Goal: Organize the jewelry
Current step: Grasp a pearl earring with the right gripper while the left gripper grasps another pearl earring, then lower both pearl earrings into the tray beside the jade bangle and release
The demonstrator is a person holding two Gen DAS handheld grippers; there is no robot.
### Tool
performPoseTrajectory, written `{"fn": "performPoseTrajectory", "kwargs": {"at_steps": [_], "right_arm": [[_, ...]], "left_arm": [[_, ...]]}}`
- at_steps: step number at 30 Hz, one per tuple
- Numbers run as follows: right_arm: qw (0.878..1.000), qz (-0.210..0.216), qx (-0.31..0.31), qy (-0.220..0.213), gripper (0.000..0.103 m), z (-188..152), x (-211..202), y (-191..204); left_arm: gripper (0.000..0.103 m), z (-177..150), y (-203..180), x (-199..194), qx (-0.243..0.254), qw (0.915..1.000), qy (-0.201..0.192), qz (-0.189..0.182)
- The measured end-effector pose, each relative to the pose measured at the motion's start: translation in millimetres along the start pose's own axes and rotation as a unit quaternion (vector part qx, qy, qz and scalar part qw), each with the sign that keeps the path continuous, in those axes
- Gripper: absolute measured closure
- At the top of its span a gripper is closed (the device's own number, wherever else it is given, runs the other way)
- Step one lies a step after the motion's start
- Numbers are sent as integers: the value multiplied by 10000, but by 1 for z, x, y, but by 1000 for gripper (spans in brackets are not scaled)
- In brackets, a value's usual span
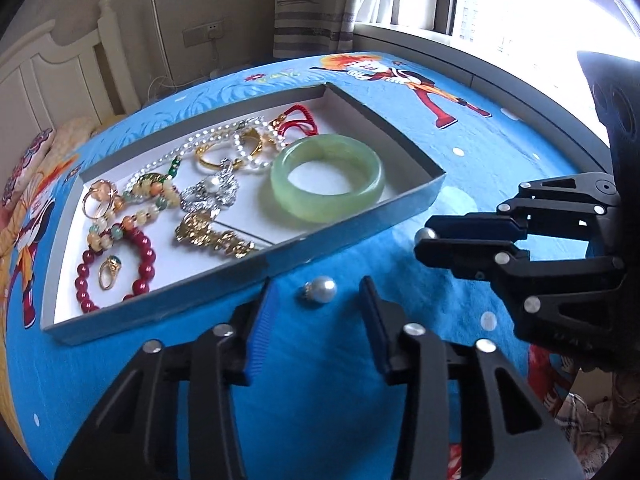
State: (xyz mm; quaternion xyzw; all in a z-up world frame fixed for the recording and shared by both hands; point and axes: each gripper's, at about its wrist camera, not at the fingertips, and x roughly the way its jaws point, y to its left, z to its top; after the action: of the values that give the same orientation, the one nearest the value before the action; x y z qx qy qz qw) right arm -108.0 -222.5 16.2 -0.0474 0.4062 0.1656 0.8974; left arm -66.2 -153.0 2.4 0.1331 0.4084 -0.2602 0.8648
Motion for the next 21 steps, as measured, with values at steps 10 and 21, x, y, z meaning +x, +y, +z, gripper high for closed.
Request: {"fn": "performPoseTrajectory", "kwargs": {"at_steps": [10,21], "right_arm": [[9998,117,122,-114,88,-1,-4,-5],[9989,206,219,-363,88,-1,-12,-9]], "left_arm": [[84,-3,0,-7,22,9996,-231,-188],[84,16,4,-32,-118,9966,-748,-334]]}}
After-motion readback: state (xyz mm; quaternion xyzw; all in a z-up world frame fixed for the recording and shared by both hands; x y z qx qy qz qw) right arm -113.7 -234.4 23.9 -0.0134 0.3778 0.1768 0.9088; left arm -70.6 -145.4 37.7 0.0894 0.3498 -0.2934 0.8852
